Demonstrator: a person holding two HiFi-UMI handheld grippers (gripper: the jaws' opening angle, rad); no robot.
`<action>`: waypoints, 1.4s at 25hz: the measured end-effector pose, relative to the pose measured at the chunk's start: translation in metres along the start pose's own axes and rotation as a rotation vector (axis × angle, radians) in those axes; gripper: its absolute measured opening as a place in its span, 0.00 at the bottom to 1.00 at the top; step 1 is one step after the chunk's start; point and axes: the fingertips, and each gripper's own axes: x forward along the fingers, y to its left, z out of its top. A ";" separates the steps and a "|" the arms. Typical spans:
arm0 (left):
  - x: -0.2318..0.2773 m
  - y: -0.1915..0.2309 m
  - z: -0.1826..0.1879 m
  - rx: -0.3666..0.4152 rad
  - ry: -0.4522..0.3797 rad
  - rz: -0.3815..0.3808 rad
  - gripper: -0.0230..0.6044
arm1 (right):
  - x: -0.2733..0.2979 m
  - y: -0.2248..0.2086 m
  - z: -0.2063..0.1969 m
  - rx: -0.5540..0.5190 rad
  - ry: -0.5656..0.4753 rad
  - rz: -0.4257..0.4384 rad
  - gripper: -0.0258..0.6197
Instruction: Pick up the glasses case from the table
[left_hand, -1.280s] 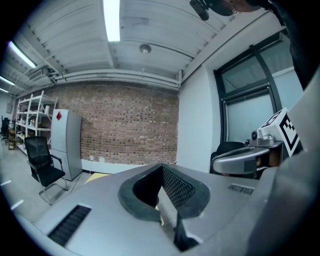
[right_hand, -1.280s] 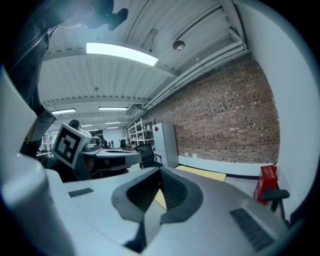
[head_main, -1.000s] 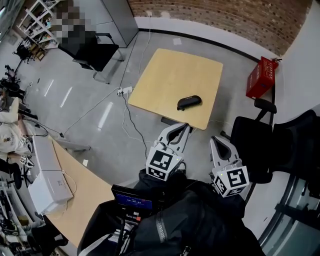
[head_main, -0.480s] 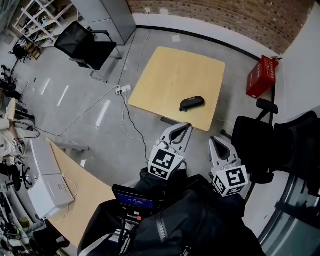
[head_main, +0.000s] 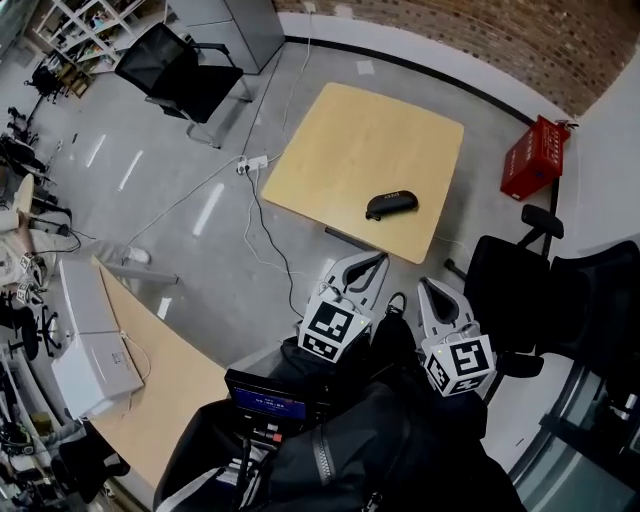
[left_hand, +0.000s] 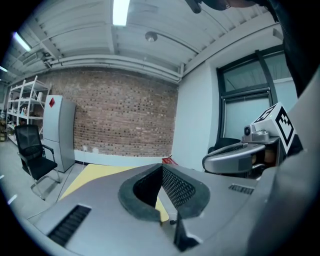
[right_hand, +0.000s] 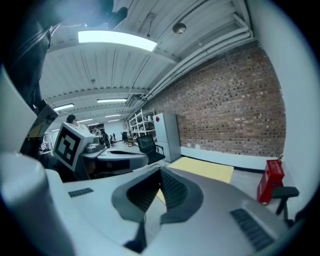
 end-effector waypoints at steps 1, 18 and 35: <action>0.002 0.004 0.000 -0.001 0.002 0.012 0.04 | 0.005 -0.001 0.001 -0.003 -0.001 0.014 0.05; 0.103 0.047 0.009 0.041 0.105 0.117 0.04 | 0.055 -0.109 0.027 0.026 -0.009 0.099 0.05; 0.177 0.082 -0.076 0.029 0.348 0.100 0.04 | 0.089 -0.206 -0.013 0.111 0.110 0.099 0.05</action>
